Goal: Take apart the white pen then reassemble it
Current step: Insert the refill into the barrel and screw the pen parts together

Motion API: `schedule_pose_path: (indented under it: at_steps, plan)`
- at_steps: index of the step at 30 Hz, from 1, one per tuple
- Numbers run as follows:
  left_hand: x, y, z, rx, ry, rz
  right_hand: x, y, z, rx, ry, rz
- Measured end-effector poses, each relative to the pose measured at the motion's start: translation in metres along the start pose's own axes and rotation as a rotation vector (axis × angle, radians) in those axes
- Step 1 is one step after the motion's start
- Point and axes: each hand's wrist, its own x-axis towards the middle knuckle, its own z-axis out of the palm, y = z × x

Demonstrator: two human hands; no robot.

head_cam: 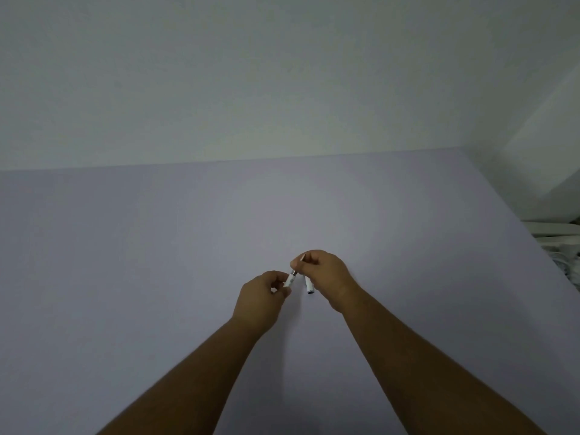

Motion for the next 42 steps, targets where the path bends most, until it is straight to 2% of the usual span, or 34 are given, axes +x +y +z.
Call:
schedule_pose_path:
  at_steps: [4,8,13,18,22,27,31,35,40,42]
  plan:
    - [-0.0010,0.0030,0.0028,-0.007,-0.008,0.003,-0.0028,-0.0045,-0.0003,-0.078,0.030,0.023]
    - [0.0001,0.0048,0.0033,-0.027,0.002,-0.011,-0.0023,-0.0053,-0.0003,0.054,-0.019,0.030]
    - [0.0003,0.0084,0.0052,-0.017,0.005,0.000,-0.0033,-0.0050,0.0008,-0.113,0.063,0.023]
    - [0.0013,0.0081,0.0013,-0.041,0.016,-0.003,-0.0023,-0.0054,-0.0027,0.064,-0.031,0.042]
    - [0.0011,0.0090,0.0014,-0.021,0.015,-0.006,-0.0042,-0.0053,-0.0013,-0.070,0.015,0.030]
    - [0.0010,0.0082,-0.0004,-0.036,0.022,-0.018,-0.0044,-0.0062,-0.0039,0.099,-0.051,0.014]
    - [-0.0007,0.0087,0.0009,-0.008,-0.009,-0.006,-0.0044,-0.0073,-0.0034,-0.055,0.004,0.062]
    - [-0.0006,0.0088,0.0000,-0.010,-0.004,-0.007,-0.0049,-0.0072,-0.0045,0.077,-0.062,0.057]
    - [-0.0020,0.0094,0.0015,0.013,-0.009,0.004,-0.0058,-0.0051,-0.0042,-0.061,0.014,0.088]
    - [-0.0015,0.0086,0.0020,0.003,-0.006,-0.006,-0.0060,-0.0032,-0.0043,0.031,-0.035,0.079]
